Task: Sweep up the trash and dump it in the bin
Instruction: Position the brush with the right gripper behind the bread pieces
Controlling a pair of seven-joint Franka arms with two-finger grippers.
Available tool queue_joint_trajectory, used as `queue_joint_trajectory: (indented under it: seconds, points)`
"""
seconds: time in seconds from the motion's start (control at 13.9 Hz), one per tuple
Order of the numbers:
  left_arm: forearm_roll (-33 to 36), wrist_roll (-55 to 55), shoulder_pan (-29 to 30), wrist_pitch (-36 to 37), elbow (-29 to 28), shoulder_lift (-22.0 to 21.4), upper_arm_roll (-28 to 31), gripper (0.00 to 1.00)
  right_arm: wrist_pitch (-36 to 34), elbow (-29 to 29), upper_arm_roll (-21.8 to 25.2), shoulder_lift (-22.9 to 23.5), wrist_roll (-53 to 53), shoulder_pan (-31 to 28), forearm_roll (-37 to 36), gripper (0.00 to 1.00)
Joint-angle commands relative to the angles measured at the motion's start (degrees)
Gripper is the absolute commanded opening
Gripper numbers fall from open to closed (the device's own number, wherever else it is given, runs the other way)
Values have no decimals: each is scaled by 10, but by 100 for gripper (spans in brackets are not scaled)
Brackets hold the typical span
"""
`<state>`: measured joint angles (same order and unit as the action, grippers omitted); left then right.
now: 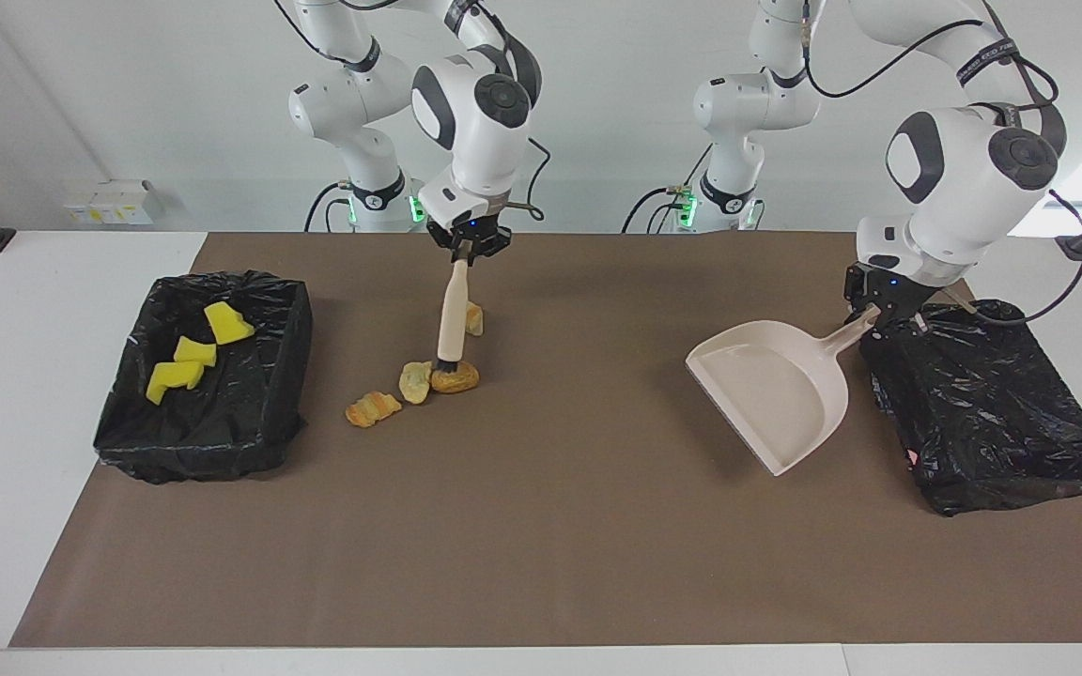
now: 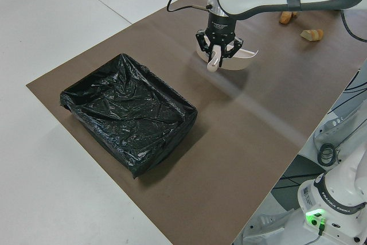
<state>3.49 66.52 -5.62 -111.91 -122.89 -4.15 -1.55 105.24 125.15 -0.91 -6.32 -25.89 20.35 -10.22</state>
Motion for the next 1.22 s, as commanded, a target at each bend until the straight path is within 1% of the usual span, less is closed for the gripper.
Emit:
queue_joint_trajectory:
  seconds: [0.0, 0.22, 0.29, 0.43, 0.57, 0.65, 0.79, 0.93, 1.01, 1.15]
  points:
    - [15, -2, -27, -45, -48, -22, 7, 0, 77, 80, -7, -48, 78, -70, -9, 0]
    - [15, -16, -29, -66, -68, -19, 5, 0, 142, 118, -7, -57, 173, -141, 0, 0]
    - [15, -23, -35, -68, -71, -17, 4, 0, 158, 134, -7, -62, 195, -156, 14, 0]
    - [15, -37, -41, -74, -80, -18, 4, 0, 156, 140, -7, -63, 212, -158, 52, 0]
    - [15, -50, -49, -74, -82, -18, 4, 0, 165, 163, -8, -63, 203, -147, 63, 0]
    - [15, -55, -49, -74, -82, -18, 4, 0, 177, 174, -7, -63, 203, -134, 84, 0]
    - [15, -57, -49, -74, -82, -18, 4, 0, 182, 177, -7, -61, 191, -120, 115, 0]
    - [15, -57, -49, -73, -82, -18, 4, 0, 187, 174, -7, -57, 153, -81, 135, 0]
    - [15, -57, -49, -72, -82, -18, 4, 0, 204, 173, -7, -46, 127, -59, 136, 0]
    - [15, -59, -49, -71, -82, -19, 4, 0, 227, 162, -8, -17, 115, -41, 137, 0]
